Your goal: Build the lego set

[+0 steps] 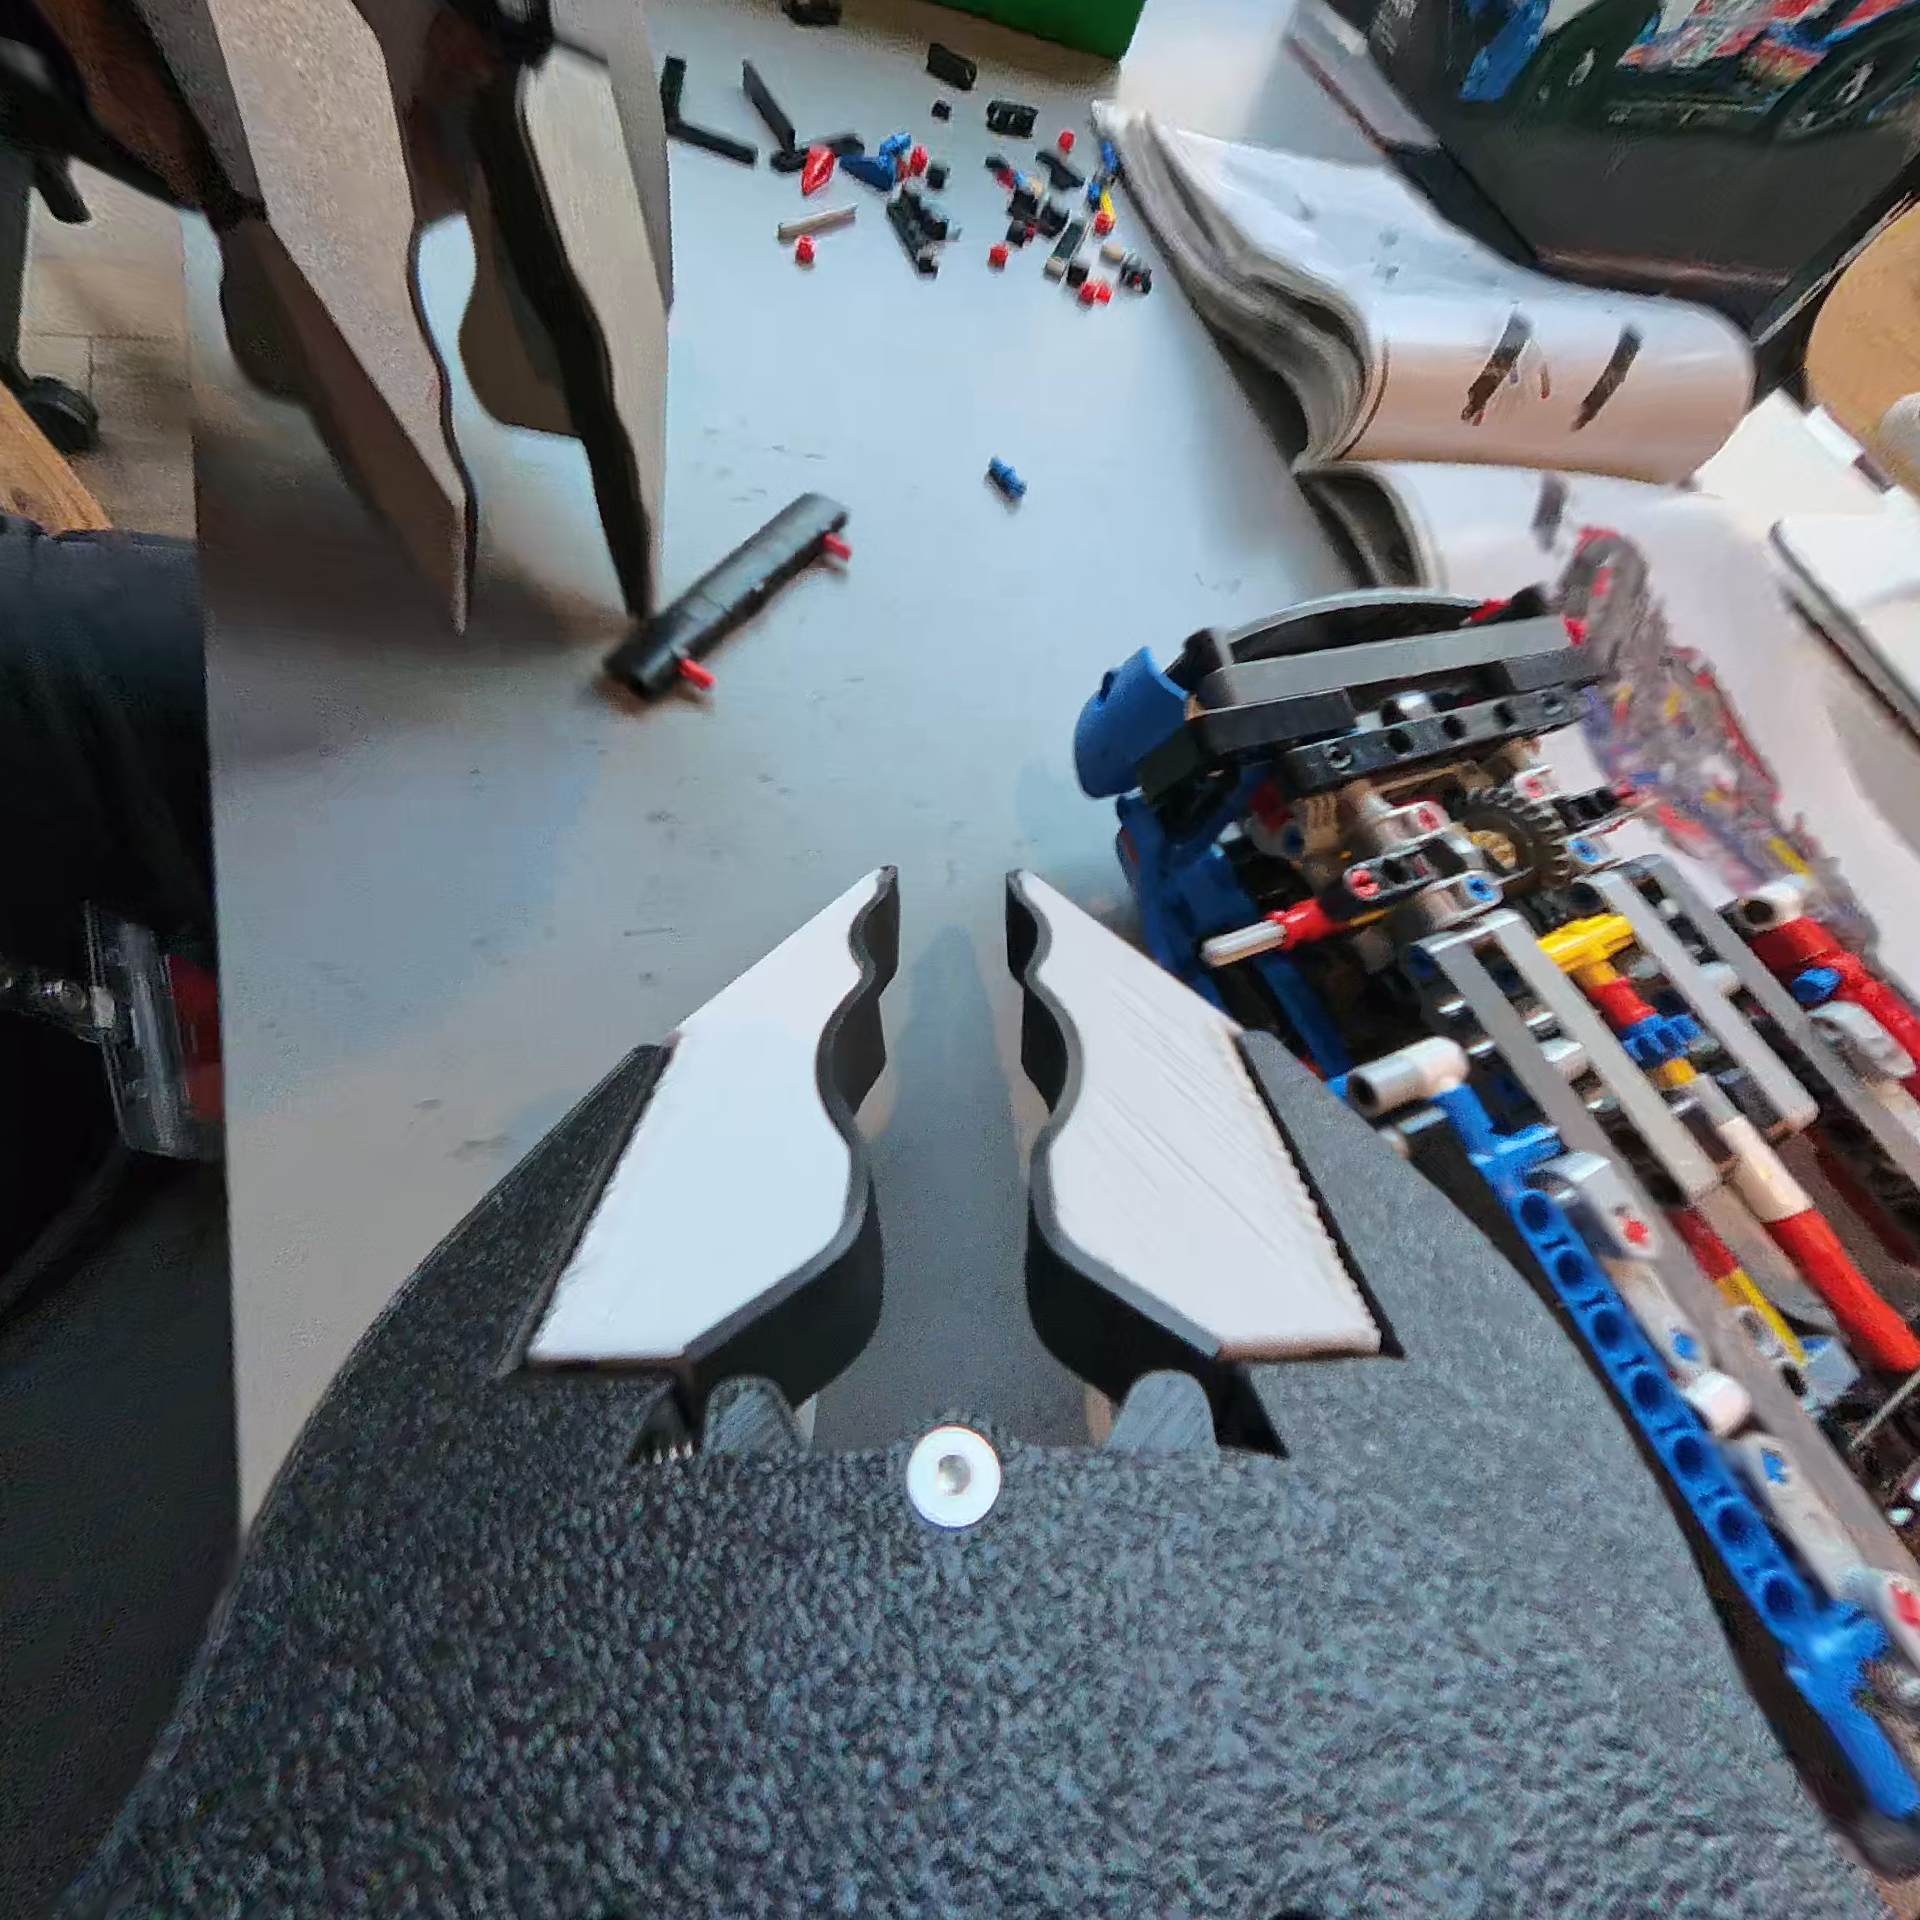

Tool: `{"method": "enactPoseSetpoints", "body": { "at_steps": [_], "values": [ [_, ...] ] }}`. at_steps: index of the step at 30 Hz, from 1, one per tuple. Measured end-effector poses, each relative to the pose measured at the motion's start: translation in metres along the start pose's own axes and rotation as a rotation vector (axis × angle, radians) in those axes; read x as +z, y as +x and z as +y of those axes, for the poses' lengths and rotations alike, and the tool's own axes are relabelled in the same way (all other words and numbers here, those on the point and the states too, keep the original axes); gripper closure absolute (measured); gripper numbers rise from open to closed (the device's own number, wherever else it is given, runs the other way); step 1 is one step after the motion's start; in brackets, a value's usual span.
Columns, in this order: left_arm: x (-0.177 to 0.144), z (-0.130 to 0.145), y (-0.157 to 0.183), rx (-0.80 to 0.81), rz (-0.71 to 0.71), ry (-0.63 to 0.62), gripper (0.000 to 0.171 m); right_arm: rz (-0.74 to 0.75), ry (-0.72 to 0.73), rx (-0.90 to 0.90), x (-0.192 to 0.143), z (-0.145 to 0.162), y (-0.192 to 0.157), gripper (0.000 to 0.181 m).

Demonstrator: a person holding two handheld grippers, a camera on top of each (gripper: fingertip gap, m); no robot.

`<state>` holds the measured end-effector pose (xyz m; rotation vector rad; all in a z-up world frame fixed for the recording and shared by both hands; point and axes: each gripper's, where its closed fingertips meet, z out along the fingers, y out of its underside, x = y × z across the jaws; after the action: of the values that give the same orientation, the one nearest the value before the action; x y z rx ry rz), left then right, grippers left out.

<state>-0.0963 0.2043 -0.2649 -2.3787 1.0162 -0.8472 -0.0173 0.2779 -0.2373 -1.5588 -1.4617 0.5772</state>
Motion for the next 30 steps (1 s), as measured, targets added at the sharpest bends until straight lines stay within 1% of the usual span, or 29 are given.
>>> {"method": "enactPoseSetpoints", "body": {
  "at_steps": [1, 3, 6, 7, 10, 12, 15, 17, 19, 21, 22, 23, 24, 27, 30],
  "values": [
    [0.004, -0.003, 0.002, 0.001, 0.007, 0.005, 0.132, 0.018, 0.035, -0.012, -0.002, -0.004, 0.005, 0.161],
    [0.002, -0.009, -0.006, 0.018, -0.039, 0.008, 0.131, 0.038, 0.106, -0.023, -0.007, -0.012, 0.010, 0.161],
    [-0.018, -0.025, -0.027, 0.012, -0.116, 0.057, 0.132, 0.085, 0.218, -0.048, -0.021, -0.022, 0.013, 0.163],
    [-0.027, -0.029, -0.038, 0.006, -0.149, 0.065, 0.132, 0.101, 0.256, -0.059, -0.026, -0.027, 0.013, 0.167],
    [-0.049, -0.042, -0.087, 0.044, -0.326, 0.078, 0.136, 0.143, 0.326, -0.073, -0.037, -0.037, 0.016, 0.168],
    [-0.051, -0.044, -0.113, 0.079, -0.387, 0.033, 0.136, 0.201, 0.348, -0.081, -0.045, -0.041, 0.022, 0.168],
    [-0.046, -0.045, -0.136, 0.162, -0.433, -0.024, 0.138, 0.298, 0.390, -0.066, -0.064, -0.043, 0.032, 0.168],
    [-0.041, -0.045, -0.140, 0.230, -0.421, -0.055, 0.142, 0.377, 0.405, -0.042, -0.079, -0.039, 0.042, 0.173],
    [-0.034, -0.037, -0.146, 0.240, -0.412, -0.123, 0.141, 0.450, 0.401, -0.019, -0.096, -0.031, 0.050, 0.174],
    [-0.031, -0.041, -0.142, 0.234, -0.372, -0.100, 0.147, 0.470, 0.356, 0.015, -0.108, -0.016, 0.052, 0.174],
    [-0.030, -0.038, -0.143, 0.242, -0.373, -0.124, 0.151, 0.481, 0.330, 0.036, -0.116, -0.010, 0.051, 0.174],
    [-0.029, -0.038, -0.141, 0.257, -0.369, -0.122, 0.163, 0.497, 0.314, 0.048, -0.124, -0.006, 0.050, 0.174],
    [-0.028, -0.037, -0.139, 0.275, -0.362, -0.117, 0.169, 0.517, 0.301, 0.060, -0.134, -0.004, 0.048, 0.174],
    [-0.026, -0.039, -0.139, 0.269, -0.374, -0.089, 0.169, 0.598, 0.300, 0.132, -0.164, 0.000, 0.043, 0.174],
    [-0.026, -0.040, -0.139, 0.242, -0.380, -0.052, 0.169, 0.661, 0.297, 0.184, -0.178, 0.012, 0.030, 0.174]
  ]
}}
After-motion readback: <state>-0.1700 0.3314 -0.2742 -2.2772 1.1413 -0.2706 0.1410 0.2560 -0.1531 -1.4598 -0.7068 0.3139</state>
